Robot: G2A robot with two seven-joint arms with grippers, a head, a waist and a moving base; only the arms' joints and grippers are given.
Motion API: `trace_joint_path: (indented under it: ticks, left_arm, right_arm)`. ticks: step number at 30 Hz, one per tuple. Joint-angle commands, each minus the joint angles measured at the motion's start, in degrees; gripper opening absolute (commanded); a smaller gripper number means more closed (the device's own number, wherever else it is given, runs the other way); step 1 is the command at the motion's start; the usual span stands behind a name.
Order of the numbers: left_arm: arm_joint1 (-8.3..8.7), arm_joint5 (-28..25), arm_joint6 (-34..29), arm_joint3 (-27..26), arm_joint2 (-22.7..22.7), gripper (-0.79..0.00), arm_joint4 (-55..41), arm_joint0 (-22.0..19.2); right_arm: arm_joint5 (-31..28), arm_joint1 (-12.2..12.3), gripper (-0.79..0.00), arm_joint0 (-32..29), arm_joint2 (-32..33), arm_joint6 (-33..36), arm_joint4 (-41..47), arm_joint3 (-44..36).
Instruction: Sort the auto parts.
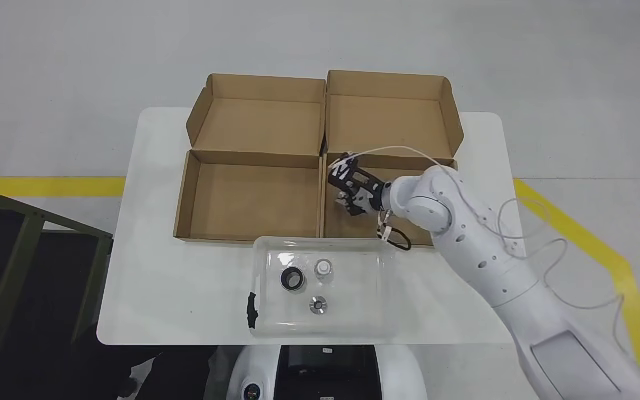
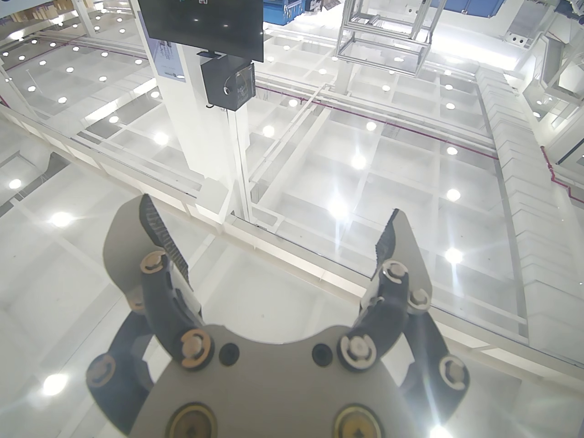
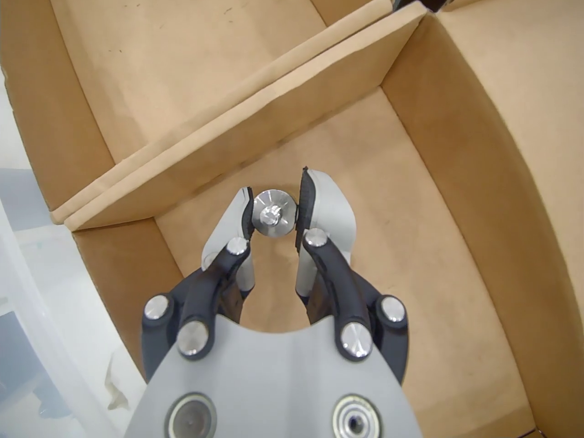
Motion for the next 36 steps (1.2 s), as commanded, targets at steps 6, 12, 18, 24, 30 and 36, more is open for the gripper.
trace_joint_path:
  ticks: [6,12,18,24,30,36]
  left_arm:
    - [0.00,0.0,0.0,0.0,0.0,0.000,0.0,0.0]
    - [0.00,0.0,0.0,0.0,0.0,0.000,0.0,0.0]
    - [0.00,0.0,0.0,0.0,0.0,0.000,0.0,0.0]
    - [0.00,0.0,0.0,0.0,0.0,0.000,0.0,0.0]
    - [0.00,0.0,0.0,0.0,0.0,0.000,0.0,0.0]
    - [0.00,0.0,0.0,0.0,0.0,0.000,0.0,0.0]
  right_arm:
    - [-0.1,-0.2,-0.409,-0.1,-0.2,-0.3,-0.3,0.3]
    - [0.1,0.2,-0.305,-1.0,1.1,-0.9,-1.8,-3.2]
    - [0.7,1.6,-0.305,-3.5,4.7,1.4,-4.0,-11.8]
    - [-0.4,2.9,-0.274,-7.2,8.2,4.7,-3.8,-22.0]
    - [-2.5,4.1,-0.132,-12.1,11.1,5.6,-3.0,-30.1]
    - [-5.4,5.4,-0.074,-17.6,13.4,8.1,-1.0,-38.7]
